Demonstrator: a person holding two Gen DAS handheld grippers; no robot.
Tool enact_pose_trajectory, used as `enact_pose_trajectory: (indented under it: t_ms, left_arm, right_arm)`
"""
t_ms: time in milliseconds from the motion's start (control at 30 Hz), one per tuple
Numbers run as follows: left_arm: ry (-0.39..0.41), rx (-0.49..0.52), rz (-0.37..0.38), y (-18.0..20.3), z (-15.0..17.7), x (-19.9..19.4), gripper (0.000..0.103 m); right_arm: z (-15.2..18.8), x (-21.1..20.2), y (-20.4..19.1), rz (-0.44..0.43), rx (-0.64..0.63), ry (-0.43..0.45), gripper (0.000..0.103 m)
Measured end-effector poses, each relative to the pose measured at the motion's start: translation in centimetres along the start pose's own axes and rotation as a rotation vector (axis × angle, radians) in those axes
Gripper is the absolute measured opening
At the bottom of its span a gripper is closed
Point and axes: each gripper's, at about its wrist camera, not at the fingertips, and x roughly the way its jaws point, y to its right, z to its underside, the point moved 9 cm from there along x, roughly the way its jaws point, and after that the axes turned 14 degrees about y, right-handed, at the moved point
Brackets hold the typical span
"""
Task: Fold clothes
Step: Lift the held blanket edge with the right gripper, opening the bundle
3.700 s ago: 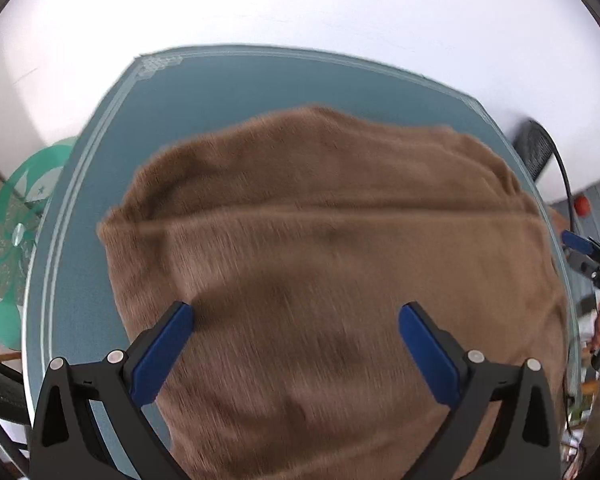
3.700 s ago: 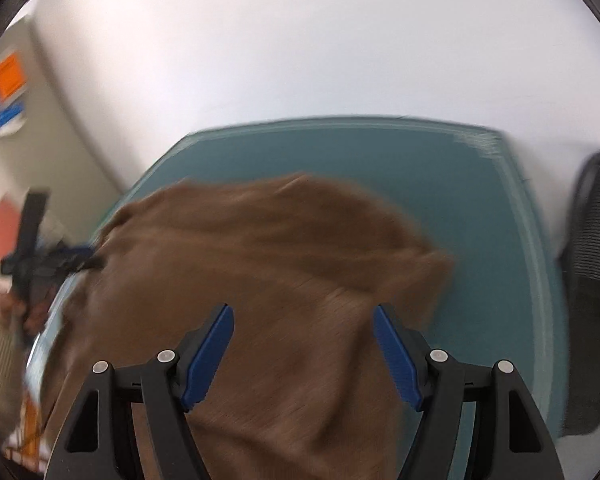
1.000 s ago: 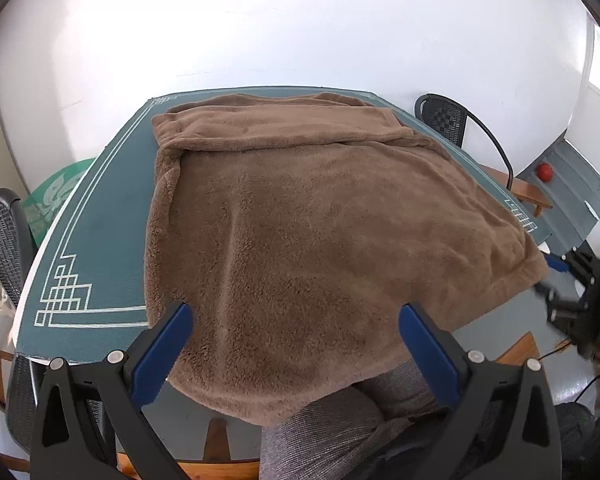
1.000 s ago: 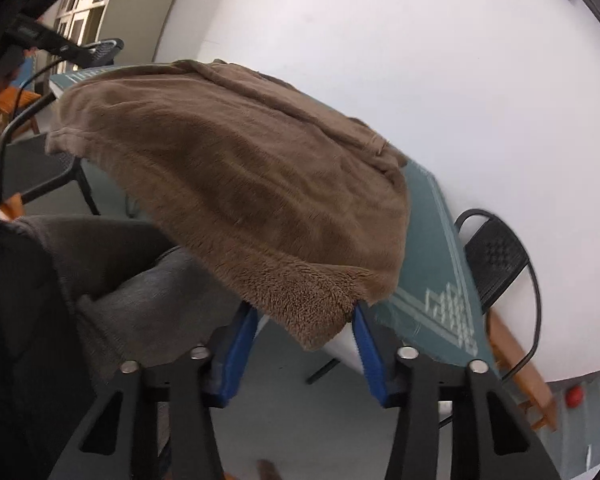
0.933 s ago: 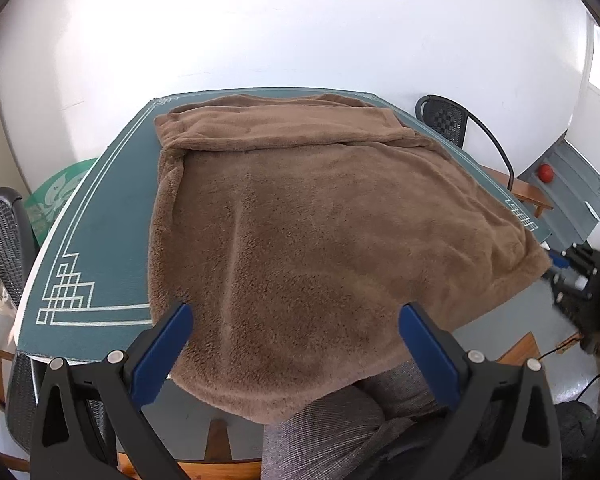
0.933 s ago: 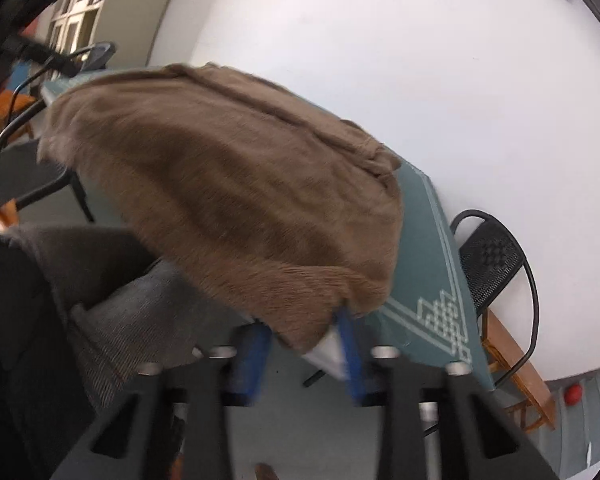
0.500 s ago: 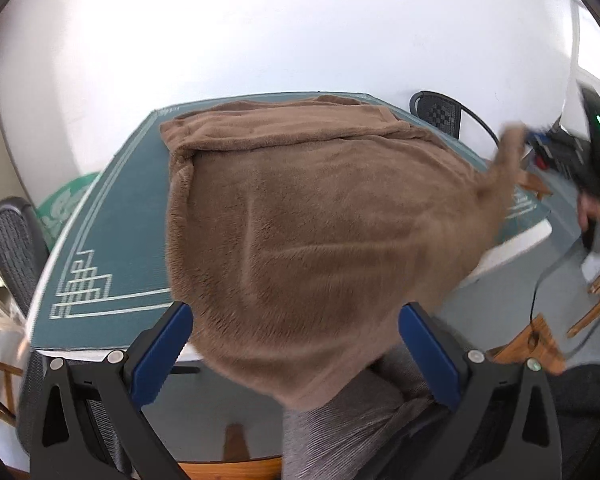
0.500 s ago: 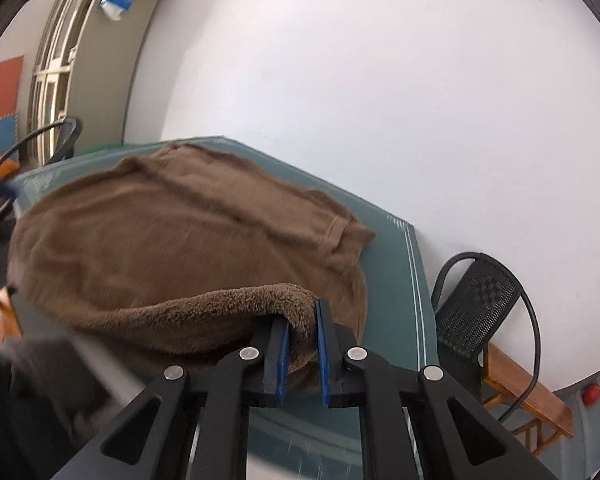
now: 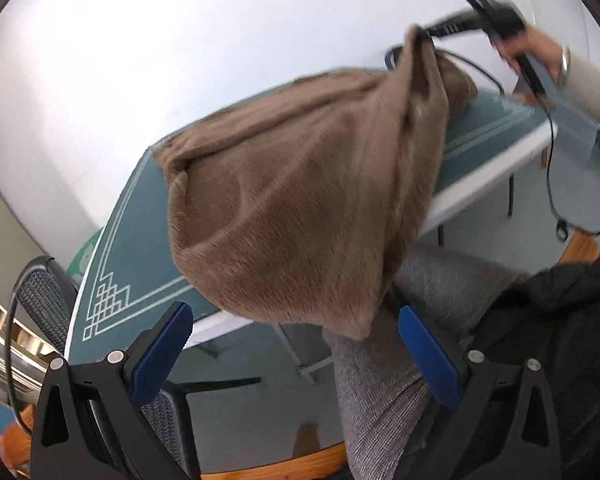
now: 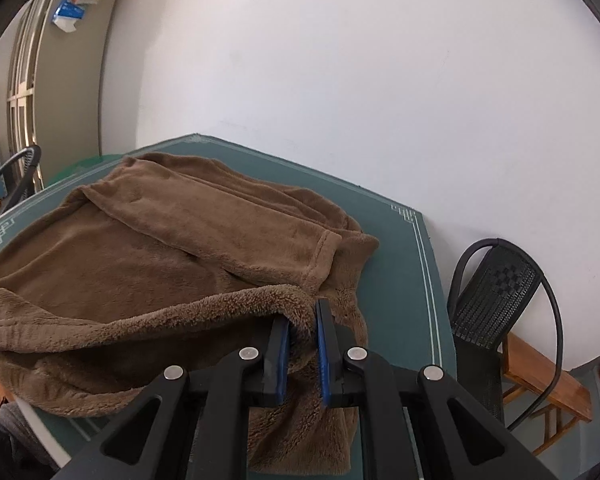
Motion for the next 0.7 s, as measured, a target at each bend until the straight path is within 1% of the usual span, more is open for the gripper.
enact_pose_trajectory:
  t_ms: [100, 200, 333, 367, 433, 467, 500, 533, 600, 700]
  left_arm:
    - [-0.029, -0.063, 0.003, 0.2, 0.3, 0.8, 0.103]
    - [-0.007, -0.127, -0.065, -1.0, -0.3, 1.1, 0.103]
    - [-0.007, -0.232, -0.153, -4.2, -0.7, 1.3, 0.102]
    - [-0.009, -0.267, -0.169, -5.1, -0.8, 1.2, 0.1]
    - [-0.009, -0.34, -0.168, -6.5, -0.9, 0.7, 0.088]
    - [0.001, -0.374, -0.164, -7.2, -1.3, 0.3, 0.075]
    - [0.015, -0.404, -0.162, -7.8, -1.7, -0.2, 0.064]
    - [0.032, -0.427, -0.162, -8.4, -2.3, -0.7, 0.059]
    - [0.082, -0.455, -0.158, -9.4, -4.0, -1.8, 0.035]
    - [0.147, -0.478, -0.172, -10.6, -6.7, -3.2, 0.025]
  right_arm:
    - [0.2, 0.6, 0.3, 0.001, 0.006, -0.01, 0.013]
    - [0.5, 0.7, 0.6, 0.003, 0.005, -0.012, 0.013]
    - [1.3, 0.3, 1.2, 0.012, 0.005, -0.013, 0.013]
    - [1.6, 0.1, 1.4, 0.014, 0.008, -0.013, 0.013]
    - [2.1, -0.4, 1.7, 0.015, 0.015, -0.015, 0.013]
    - [2.4, -0.7, 1.8, 0.012, 0.019, -0.015, 0.013]
    - [2.6, -0.9, 1.9, 0.008, 0.022, -0.016, 0.013]
    - [2.9, -1.1, 2.0, 0.005, 0.026, -0.017, 0.013]
    - [3.4, -1.7, 2.0, -0.001, 0.027, -0.016, 0.013]
    - [3.3, -2.8, 1.4, -0.006, 0.0, -0.001, 0.013]
